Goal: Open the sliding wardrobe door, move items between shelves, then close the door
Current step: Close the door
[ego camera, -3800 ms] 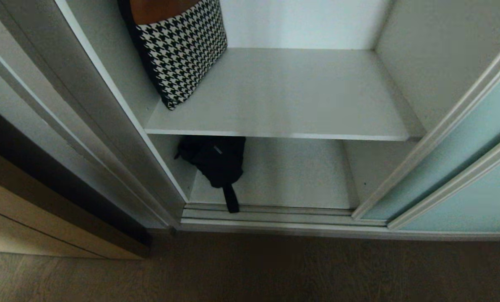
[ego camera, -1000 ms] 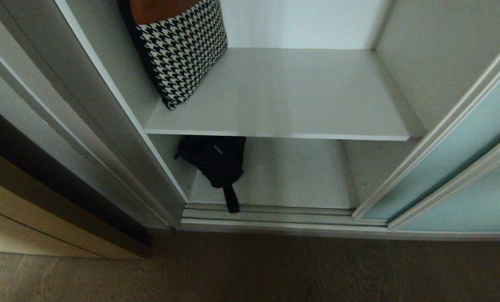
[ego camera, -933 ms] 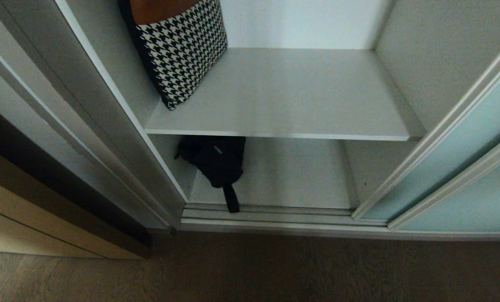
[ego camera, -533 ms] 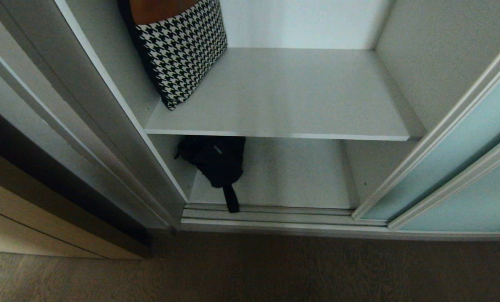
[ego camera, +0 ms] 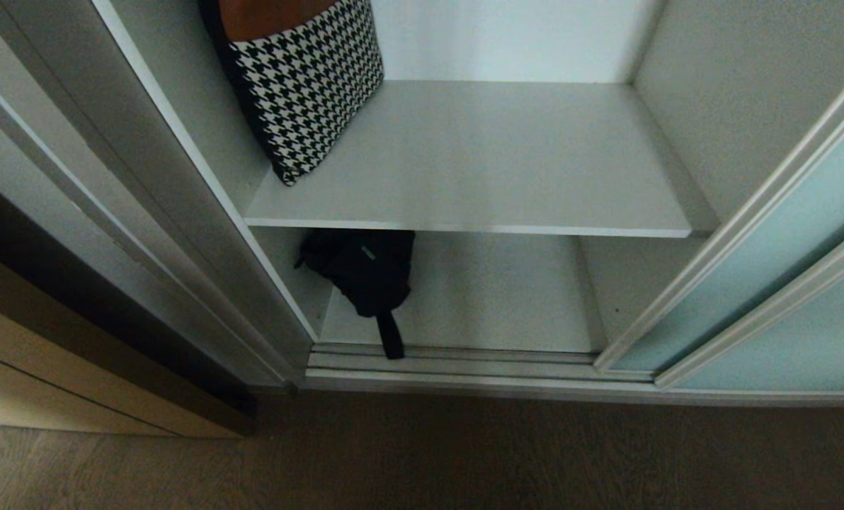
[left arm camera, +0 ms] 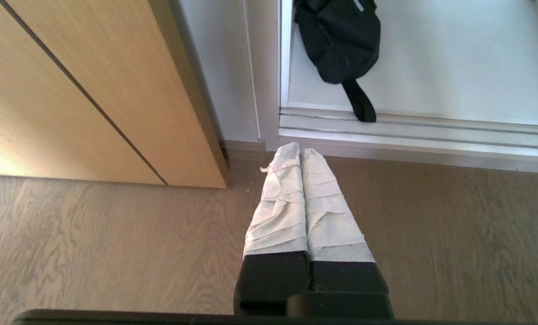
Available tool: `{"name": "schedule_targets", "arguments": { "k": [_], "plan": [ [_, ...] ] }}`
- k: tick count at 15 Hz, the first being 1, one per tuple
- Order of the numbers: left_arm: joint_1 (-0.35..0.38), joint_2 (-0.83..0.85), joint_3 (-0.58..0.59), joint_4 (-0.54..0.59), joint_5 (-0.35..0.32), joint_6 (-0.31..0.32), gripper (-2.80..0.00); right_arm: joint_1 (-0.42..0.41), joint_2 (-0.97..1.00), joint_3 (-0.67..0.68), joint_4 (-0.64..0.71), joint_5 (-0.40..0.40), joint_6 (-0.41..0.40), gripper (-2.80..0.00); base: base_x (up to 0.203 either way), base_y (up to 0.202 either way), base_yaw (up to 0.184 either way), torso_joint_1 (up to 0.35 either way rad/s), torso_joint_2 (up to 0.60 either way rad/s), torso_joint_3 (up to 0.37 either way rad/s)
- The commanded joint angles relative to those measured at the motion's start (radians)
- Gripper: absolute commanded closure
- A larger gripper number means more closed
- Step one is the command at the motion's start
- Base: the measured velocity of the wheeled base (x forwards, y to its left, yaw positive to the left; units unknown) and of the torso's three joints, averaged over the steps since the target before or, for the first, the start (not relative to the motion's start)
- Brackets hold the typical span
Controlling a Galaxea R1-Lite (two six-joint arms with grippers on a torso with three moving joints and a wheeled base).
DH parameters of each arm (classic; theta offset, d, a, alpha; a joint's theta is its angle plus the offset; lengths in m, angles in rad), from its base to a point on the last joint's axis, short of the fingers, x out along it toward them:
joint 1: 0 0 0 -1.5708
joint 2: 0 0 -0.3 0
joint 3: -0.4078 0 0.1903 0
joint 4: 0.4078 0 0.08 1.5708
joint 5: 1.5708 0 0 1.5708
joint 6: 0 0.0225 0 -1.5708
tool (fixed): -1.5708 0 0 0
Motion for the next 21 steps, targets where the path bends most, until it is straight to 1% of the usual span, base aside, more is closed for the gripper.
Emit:
{"name": "schedule_targets", "arguments": {
  "k": [1,3,4,5,6,7,8,10,13,15,16,19,21],
  "plan": [
    [0.0,0.001,0.0,0.0,-0.001,-0.001,0.0,-0.002,0.036,-0.005,-0.014,-0.011,-0.003,0.0,0.0,0.0,0.0,0.0,0.0,0.0],
    [0.0,0.001,0.0,0.0,0.0,-0.001,0.0,-0.032,0.051,-0.007,-0.021,-0.022,-0.025,0.0,0.0,0.0,0.0,0.0,0.0,0.0],
    [0.0,0.001,0.0,0.0,-0.001,-0.001,0.0,-0.023,0.063,-0.008,-0.029,-0.044,-0.036,0.0,0.0,0.0,0.0,0.0,0.0,0.0],
    [0.0,0.001,0.0,0.0,-0.001,-0.001,0.0,-0.018,0.073,-0.016,-0.036,-0.085,-0.059,0.0,0.0,0.0,0.0,0.0,0.0,0.0],
    [0.0,0.001,0.0,0.0,0.0,-0.001,0.0,-0.047,0.081,-0.027,-0.035,-0.084,-0.084,0.0,0.0,0.0,0.0,0.0,0.0,0.0],
    [0.0,0.001,0.0,0.0,0.0,-0.001,0.0,-0.119,0.088,-0.035,-0.035,-0.051,-0.113,0.0,0.0,0.0,0.0,0.0,0.0,0.0],
    [0.0,0.001,0.0,0.0,0.0,-0.001,0.0,-0.201,0.095,-0.043,-0.034,0.034,-0.134,0.0,0.0,0.0,0.0,0.0,0.0,0.0],
    [0.0,0.001,0.0,0.0,-0.001,-0.001,0.0,-0.334,0.111,-0.049,-0.033,0.158,-0.158,0.0,0.0,0.0,0.0,0.0,0.0,0.0],
    [0.0,0.001,0.0,0.0,0.0,-0.001,0.0,-0.526,0.131,-0.051,-0.03,0.357,-0.154,0.0,0.0,0.0,0.0,0.0,0.0,0.0],
    [0.0,0.001,0.0,0.0,-0.001,-0.001,0.0,-0.644,0.154,-0.057,-0.031,0.483,-0.112,0.0,0.0,0.0,0.0,0.0,0.0,0.0],
    [0.0,0.001,0.0,0.0,-0.001,-0.001,0.0,-0.692,0.158,-0.06,-0.031,0.528,-0.096,0.0,0.0,0.0,0.0,0.0,0.0,0.0],
    [0.0,0.001,0.0,0.0,-0.001,-0.001,0.0,-0.874,0.162,-0.063,-0.03,0.666,-0.026,0.0,0.0,0.0,0.0,0.0,0.0,0.0],
    [0.0,0.001,0.0,0.0,0.0,-0.001,0.0,-1.039,0.174,-0.065,-0.03,0.743,0.055,0.0,0.0,0.0,0.0,0.0,0.0,0.0]
  ]
}}
